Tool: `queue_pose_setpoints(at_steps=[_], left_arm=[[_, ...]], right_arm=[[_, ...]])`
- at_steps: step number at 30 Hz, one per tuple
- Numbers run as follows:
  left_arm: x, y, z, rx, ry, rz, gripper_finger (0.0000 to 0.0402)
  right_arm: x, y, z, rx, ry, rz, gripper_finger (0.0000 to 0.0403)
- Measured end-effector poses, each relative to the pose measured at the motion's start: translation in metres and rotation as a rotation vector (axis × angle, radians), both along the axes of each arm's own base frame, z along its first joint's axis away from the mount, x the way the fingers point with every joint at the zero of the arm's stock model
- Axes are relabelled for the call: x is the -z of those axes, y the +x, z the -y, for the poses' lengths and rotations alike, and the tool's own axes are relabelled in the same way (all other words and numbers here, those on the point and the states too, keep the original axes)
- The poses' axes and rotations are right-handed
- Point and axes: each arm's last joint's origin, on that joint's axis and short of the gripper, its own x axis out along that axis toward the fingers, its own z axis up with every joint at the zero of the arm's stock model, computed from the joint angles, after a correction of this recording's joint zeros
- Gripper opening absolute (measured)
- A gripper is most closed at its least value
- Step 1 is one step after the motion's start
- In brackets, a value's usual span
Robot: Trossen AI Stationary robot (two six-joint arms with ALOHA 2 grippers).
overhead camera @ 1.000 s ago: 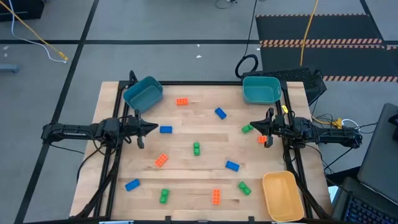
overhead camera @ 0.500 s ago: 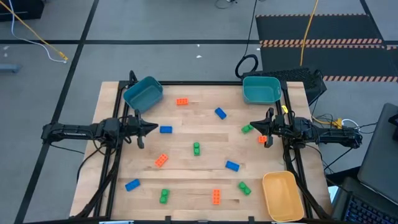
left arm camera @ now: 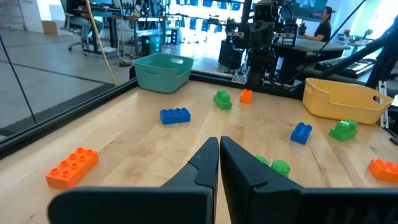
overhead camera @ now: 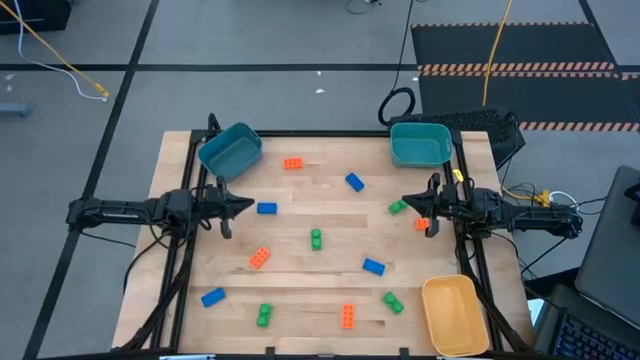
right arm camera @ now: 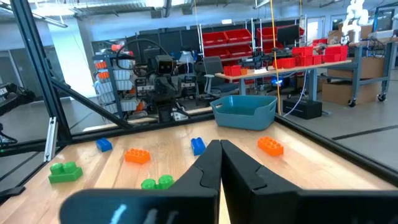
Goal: Sort & place blocks by color
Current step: Put the top right blue game piece into the yellow bin
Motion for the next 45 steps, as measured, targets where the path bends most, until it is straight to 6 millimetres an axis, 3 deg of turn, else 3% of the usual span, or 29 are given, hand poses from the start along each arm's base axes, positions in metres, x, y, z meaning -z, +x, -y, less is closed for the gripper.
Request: queue_pose_setpoints(at_steps=[30,33,41,45], left_arm=[[-0.007,0.000,0.000,0.012,-0.029,0.073,0.0024],[-0.007,0.000,0.000,-0.002,-0.032,0.074,0.0053],[-0.007,0.000,-0.001,-0.047,-0.071,0.088,0.0196],[-0.009,0.000,-0.001,-0.054,-0.123,0.123,0.0232]], right_arm=[[-0.002,0.000,0.000,0.016,-0.055,0.011,0.0004],[0.000,0.000,0.001,0.051,-0.057,-0.018,0.0030],[-0.002,0.003,0.003,0.126,-0.073,-0.007,0.0152],[-0.010,0.004,0.004,0.151,-0.114,0.053,0.0194]])
